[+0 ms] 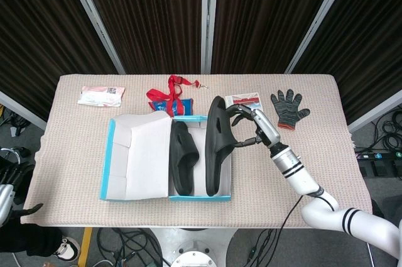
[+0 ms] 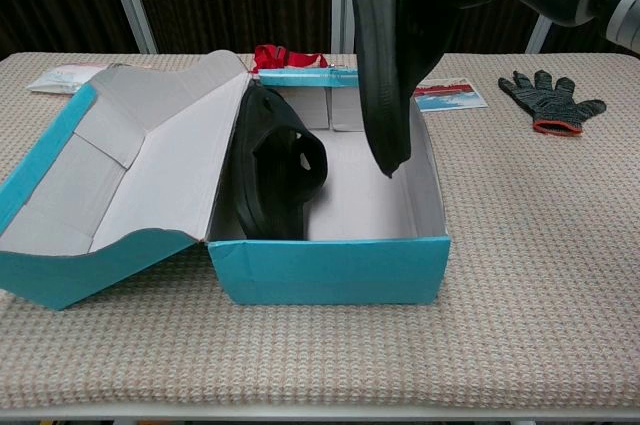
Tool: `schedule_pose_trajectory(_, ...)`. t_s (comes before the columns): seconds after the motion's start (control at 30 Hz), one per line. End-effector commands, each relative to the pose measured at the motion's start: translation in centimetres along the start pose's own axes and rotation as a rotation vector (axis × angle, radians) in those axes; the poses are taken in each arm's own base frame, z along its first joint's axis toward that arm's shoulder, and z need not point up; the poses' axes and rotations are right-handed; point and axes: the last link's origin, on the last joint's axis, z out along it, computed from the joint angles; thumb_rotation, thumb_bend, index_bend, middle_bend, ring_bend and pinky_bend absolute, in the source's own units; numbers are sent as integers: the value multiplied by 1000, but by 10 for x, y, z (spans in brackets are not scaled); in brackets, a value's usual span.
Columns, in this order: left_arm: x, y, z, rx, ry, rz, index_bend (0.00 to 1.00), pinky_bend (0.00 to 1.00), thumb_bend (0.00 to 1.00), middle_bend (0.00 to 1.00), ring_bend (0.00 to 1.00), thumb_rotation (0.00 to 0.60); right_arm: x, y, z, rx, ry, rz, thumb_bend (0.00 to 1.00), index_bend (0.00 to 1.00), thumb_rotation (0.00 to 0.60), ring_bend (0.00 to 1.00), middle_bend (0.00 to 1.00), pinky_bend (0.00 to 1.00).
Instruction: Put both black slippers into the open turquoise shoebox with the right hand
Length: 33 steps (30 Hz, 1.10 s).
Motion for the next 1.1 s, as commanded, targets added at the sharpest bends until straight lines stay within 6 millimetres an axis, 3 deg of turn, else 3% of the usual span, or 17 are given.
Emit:
schedule_pose_trajectory(0.03, 1, -3, 0, 8, 5, -1, 127, 54, 57, 83, 0, 600, -9, 8, 8, -3, -23, -41, 133, 727, 600, 377, 615, 434)
schedule_pose_trajectory(0.8, 3, -10, -1, 18, 17, -24, 127, 54, 57, 86, 0, 600, -30, 39, 22, -117, -98, -188, 145, 725, 600, 378, 612, 434)
schedule_pose_trajectory(1.1, 1, -10, 0, 16, 12, -29, 127, 53, 57, 86, 0, 600, -27, 44, 27, -152, -103, -221, 149, 725, 600, 378, 609, 434)
